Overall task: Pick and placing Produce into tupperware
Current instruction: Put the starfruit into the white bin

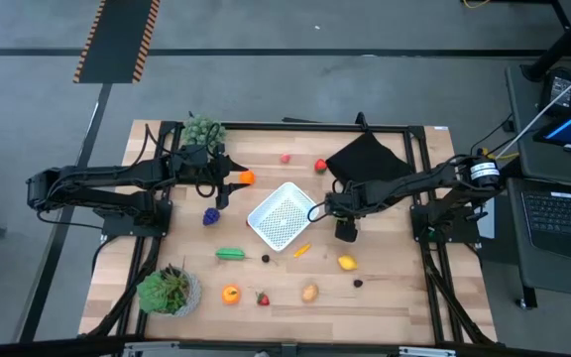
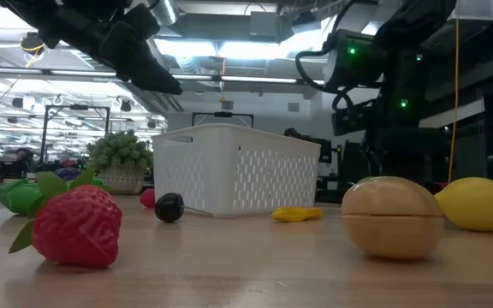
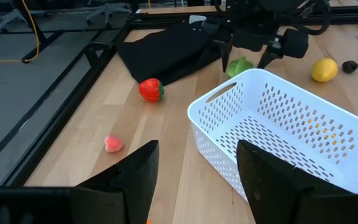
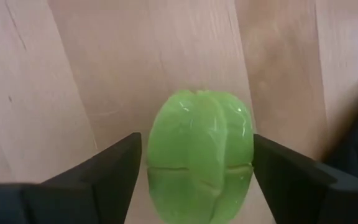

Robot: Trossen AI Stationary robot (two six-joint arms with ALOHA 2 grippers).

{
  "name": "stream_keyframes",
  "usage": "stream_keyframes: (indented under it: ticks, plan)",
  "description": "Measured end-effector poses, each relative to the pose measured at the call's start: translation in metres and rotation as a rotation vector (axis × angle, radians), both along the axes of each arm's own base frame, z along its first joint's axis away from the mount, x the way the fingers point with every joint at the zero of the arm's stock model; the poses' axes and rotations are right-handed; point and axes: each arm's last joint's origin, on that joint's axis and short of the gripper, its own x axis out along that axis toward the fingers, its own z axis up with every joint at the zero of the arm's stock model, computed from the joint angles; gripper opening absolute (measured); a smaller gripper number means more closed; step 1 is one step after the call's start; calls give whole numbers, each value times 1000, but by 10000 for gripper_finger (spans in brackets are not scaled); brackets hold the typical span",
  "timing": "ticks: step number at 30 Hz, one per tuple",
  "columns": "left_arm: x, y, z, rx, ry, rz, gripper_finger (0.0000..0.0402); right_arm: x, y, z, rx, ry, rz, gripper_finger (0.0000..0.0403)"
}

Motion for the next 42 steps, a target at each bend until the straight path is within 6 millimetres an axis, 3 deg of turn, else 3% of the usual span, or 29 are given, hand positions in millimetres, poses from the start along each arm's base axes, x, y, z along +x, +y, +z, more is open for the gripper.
stream_keyframes:
  ticks: [7,19,23,31,42]
  plan:
    - [0,0,0,0,0,0,208,0,0,0,-1,1,6,226]
    - [0,0,0,-1,0,1,208,0,0,0,3,0,1,240]
    - [0,0,0,-1,0,1,208,0,0,4,4,-14,-2,224]
    - [0,0,0,-1,1,1,208,11,0,34,-3,-74,23,224]
    - [0,0,1,-61,-23,32,208,8,-17,105,-55,-288,69,225]
